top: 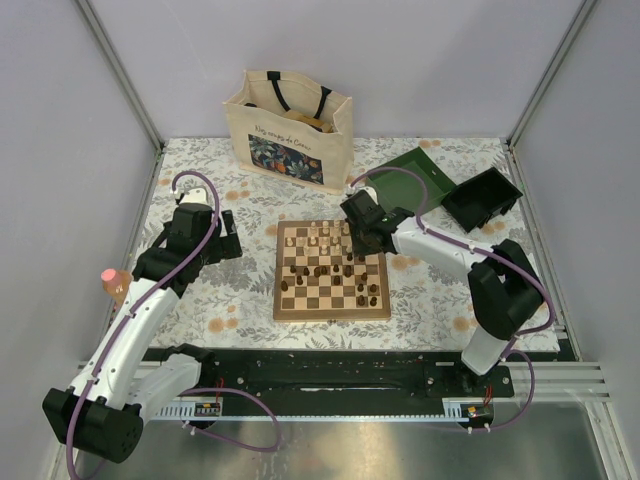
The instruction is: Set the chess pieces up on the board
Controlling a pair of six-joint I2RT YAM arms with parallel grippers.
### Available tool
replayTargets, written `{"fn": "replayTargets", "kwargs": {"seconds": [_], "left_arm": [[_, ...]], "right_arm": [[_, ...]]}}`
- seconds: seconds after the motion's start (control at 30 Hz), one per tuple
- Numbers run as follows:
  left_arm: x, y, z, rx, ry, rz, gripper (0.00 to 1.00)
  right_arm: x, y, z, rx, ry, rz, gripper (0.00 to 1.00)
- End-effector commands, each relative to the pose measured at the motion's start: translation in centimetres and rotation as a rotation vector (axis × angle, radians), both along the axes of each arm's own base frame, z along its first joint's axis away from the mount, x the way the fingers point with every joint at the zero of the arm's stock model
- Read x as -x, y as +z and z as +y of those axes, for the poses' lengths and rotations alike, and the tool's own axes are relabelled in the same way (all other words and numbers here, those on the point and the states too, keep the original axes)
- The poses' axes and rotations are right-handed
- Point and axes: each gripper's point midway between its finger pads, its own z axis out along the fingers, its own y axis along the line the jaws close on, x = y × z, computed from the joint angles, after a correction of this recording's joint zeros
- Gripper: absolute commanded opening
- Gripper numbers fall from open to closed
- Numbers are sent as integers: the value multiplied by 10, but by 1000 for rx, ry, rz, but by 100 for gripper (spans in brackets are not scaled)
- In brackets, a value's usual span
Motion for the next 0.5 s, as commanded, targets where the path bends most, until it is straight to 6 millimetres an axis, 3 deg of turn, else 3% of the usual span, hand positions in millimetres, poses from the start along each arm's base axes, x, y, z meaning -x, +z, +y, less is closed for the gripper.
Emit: {"fn": "replayTargets", "kwargs": {"seconds": [0.0, 0.23, 0.47], "left_arm": [[-2, 8, -1, 13, -12, -35, 99], [-1, 10, -1, 16, -12, -42, 99], [0, 10, -2, 18, -15, -43, 99]], "right_arm": [[-9, 50, -3, -46, -9, -101, 21], [8, 92, -8, -155, -21, -158, 19], [45, 100, 16, -206, 58, -143, 19]]}}
